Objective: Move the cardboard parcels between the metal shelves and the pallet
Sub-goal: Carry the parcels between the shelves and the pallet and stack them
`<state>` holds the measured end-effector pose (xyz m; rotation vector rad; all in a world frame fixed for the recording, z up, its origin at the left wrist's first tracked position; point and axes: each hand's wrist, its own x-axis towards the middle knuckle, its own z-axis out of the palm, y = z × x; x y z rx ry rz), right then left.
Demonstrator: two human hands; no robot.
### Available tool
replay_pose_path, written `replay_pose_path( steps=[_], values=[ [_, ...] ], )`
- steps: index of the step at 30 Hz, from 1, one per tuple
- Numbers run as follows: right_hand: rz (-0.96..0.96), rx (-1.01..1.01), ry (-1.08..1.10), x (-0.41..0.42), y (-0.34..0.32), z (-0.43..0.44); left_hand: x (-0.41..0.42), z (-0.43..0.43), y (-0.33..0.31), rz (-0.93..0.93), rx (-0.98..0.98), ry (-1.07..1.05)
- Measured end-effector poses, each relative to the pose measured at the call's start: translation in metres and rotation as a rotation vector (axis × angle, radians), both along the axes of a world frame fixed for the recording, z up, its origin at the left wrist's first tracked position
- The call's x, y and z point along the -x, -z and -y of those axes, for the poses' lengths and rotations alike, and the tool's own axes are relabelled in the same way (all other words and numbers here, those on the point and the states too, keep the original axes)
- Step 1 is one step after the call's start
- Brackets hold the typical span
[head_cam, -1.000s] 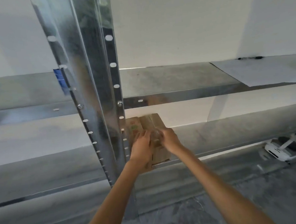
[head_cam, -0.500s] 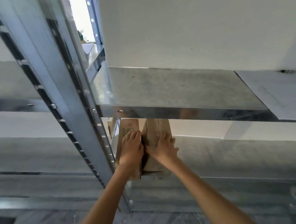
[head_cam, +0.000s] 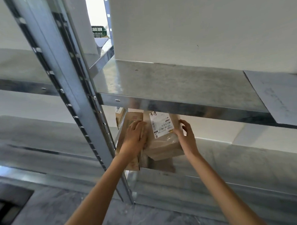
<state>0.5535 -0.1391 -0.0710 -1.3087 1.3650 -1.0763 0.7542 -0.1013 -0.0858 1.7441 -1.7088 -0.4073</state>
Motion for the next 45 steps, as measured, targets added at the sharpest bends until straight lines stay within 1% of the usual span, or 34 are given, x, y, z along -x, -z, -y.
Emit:
replay_pose_path(
  steps=[3, 6, 8, 11, 13, 16, 18, 21, 24, 29, 33, 39, 43, 45],
  values=[
    [0.154, 0.003, -0.081, 0.01, -0.01, -0.012, 0.012, -0.012, -0.015, -0.264, -0.028, 0.01],
    [0.213, 0.012, -0.17, 0.019, -0.017, -0.029, 0.025, -0.024, -0.026, -0.512, -0.077, 0.072],
    [0.191, 0.037, -0.201, 0.021, -0.019, -0.041, 0.032, -0.036, -0.031, -0.688, -0.099, 0.1],
    [0.048, 0.107, -0.237, 0.018, -0.025, -0.061, 0.035, -0.064, -0.028, -0.809, -0.078, 0.076],
    [-0.041, 0.169, -0.323, 0.014, -0.031, -0.079, 0.036, -0.088, -0.025, -0.796, -0.06, 0.043],
    [-0.147, 0.27, -0.453, 0.015, -0.036, -0.111, 0.041, -0.128, -0.024, -0.709, -0.018, 0.043],
    [-0.192, 0.318, -0.494, 0.019, -0.037, -0.132, 0.047, -0.15, -0.022, -0.686, 0.002, 0.044],
    [-0.15, 0.308, -0.51, 0.026, -0.036, -0.166, 0.052, -0.183, -0.016, -0.665, 0.032, 0.059],
    [-0.123, 0.306, -0.528, 0.023, -0.037, -0.196, 0.05, -0.213, -0.015, -0.694, 0.07, 0.043],
    [-0.088, 0.36, -0.579, 0.002, -0.037, -0.234, 0.032, -0.26, -0.019, -0.669, 0.167, -0.008],
    [-0.076, 0.405, -0.73, -0.052, -0.046, -0.249, -0.006, -0.299, -0.022, -0.676, 0.253, -0.153],
    [-0.016, 0.36, -1.008, -0.171, -0.054, -0.272, -0.097, -0.36, -0.022, -0.686, 0.326, -0.423],
    [-0.104, 0.472, -1.122, -0.256, -0.055, -0.287, -0.153, -0.397, -0.027, -0.719, 0.367, -0.591],
    [-0.096, 0.535, -1.195, -0.296, -0.06, -0.295, -0.181, -0.412, -0.031, -0.697, 0.391, -0.674]
  ],
)
